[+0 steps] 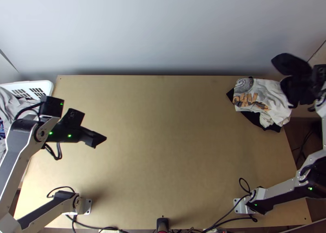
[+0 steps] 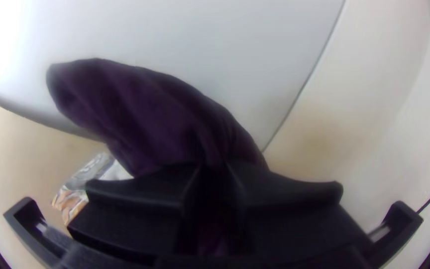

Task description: Fold the t-shirt

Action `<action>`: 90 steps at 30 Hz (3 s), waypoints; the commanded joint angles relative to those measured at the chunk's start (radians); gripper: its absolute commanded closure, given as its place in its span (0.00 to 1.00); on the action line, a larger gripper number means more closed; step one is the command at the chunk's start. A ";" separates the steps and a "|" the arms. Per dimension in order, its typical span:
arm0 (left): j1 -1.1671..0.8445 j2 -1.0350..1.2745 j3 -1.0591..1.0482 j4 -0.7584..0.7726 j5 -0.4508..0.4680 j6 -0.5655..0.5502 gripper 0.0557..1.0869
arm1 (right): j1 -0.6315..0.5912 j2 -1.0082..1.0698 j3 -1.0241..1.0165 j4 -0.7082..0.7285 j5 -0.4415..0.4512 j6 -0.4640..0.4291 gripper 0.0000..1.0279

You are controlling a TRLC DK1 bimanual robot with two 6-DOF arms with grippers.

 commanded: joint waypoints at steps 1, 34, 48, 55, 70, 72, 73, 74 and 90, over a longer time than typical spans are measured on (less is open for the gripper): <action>0.096 -0.043 -0.013 -0.065 -0.001 0.069 0.06 | 0.078 0.038 -0.102 0.040 0.002 0.047 0.97; 0.115 -0.066 -0.094 -0.048 0.002 0.107 0.05 | 0.156 -0.003 -0.477 0.109 0.069 0.011 0.81; 0.115 -0.083 -0.125 -0.042 0.004 0.108 0.05 | 0.093 -0.100 -0.407 -0.081 0.011 0.011 0.03; 0.113 -0.080 -0.129 -0.031 0.008 0.099 0.05 | 0.147 -0.214 -0.318 -0.195 -0.026 0.043 0.03; 0.112 -0.088 -0.140 -0.021 0.010 0.089 0.05 | 0.233 -0.230 -0.161 -0.268 -0.038 0.096 0.03; 0.113 -0.092 -0.140 -0.021 0.010 0.090 0.05 | 0.236 -0.223 -0.160 -0.268 -0.038 0.095 0.03; 0.115 -0.094 -0.140 -0.021 0.010 0.090 0.05 | 0.236 -0.217 -0.166 -0.267 -0.036 0.086 0.03; 0.118 -0.095 -0.140 -0.021 0.010 0.090 0.05 | 0.233 -0.207 -0.174 -0.265 -0.036 0.081 0.03; 0.110 -0.107 -0.142 -0.042 0.005 0.085 0.05 | 0.199 0.053 -0.172 -0.022 0.023 0.138 0.03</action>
